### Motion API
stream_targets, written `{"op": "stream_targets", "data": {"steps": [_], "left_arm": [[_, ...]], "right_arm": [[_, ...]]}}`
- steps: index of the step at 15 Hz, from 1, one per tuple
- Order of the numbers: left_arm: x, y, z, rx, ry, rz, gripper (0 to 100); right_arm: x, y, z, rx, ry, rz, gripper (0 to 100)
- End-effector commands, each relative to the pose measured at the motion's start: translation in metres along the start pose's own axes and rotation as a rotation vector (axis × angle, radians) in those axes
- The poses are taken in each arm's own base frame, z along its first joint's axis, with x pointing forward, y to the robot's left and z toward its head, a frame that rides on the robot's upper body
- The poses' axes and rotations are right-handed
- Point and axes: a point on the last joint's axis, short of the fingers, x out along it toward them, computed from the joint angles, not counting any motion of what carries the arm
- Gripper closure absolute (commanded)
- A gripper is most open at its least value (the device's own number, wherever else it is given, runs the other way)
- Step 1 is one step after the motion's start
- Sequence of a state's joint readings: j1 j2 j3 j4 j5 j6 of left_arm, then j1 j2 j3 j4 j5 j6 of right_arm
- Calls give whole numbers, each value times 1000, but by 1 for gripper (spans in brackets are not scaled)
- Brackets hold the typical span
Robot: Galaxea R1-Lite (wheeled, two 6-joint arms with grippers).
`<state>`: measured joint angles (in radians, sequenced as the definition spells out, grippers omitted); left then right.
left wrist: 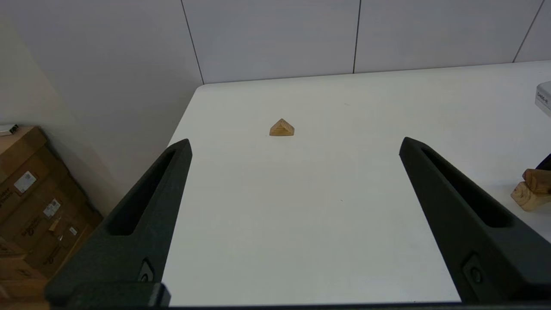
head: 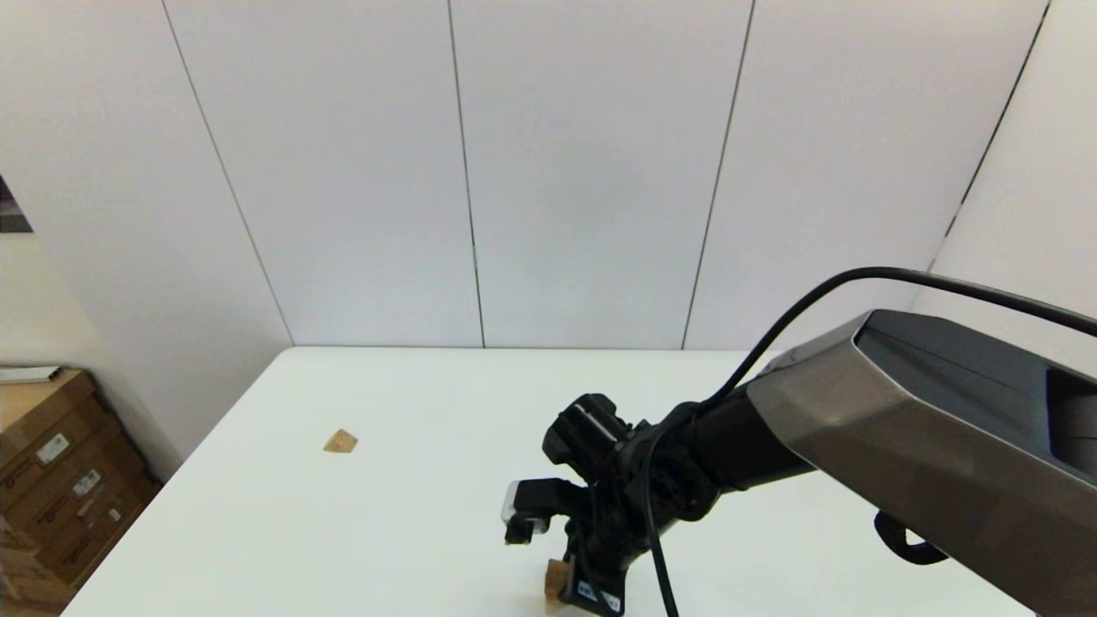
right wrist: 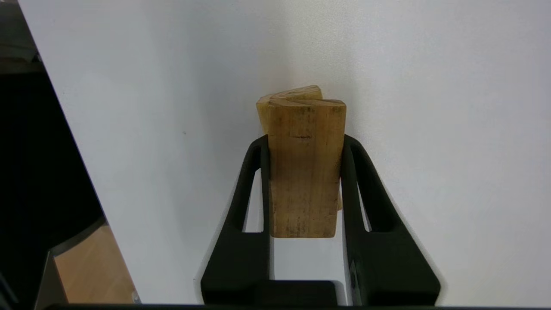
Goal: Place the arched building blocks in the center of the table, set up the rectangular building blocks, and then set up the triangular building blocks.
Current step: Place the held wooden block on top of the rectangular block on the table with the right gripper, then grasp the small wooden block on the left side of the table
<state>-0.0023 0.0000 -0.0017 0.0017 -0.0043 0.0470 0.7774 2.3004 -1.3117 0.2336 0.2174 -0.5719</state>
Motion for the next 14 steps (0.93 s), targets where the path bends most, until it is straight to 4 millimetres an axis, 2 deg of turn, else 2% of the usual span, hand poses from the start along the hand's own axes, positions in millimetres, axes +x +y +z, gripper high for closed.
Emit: {"op": "stream_targets", "data": {"steps": [1, 4, 6, 8, 9, 10, 11, 14], "left_arm": [[0, 0, 0, 1, 0, -1, 0], [0, 0, 0, 1, 0, -1, 0], [0, 0, 0, 2, 0, -1, 0], [0, 0, 0, 1, 0, 0, 0], [0, 0, 0, -3, 0, -1, 0], [0, 0, 0, -10, 0, -1, 0], [0, 0, 0, -24, 2, 0, 0], [0, 0, 0, -26, 2, 0, 0]], "right_arm": [[1, -1, 2, 13, -4, 2, 0], [-3, -1, 3, 19, -11, -1, 0], [-20, 0, 7, 14, -41, -19, 0], [-54, 1, 10, 26, -83, -51, 0], [-80, 2, 12, 64, -125, -81, 0], [-98, 1, 12, 101, -161, -107, 0], [-126, 1, 9, 160, -216, -144, 0], [-184, 11, -20, 290, -303, -217, 0]]}}
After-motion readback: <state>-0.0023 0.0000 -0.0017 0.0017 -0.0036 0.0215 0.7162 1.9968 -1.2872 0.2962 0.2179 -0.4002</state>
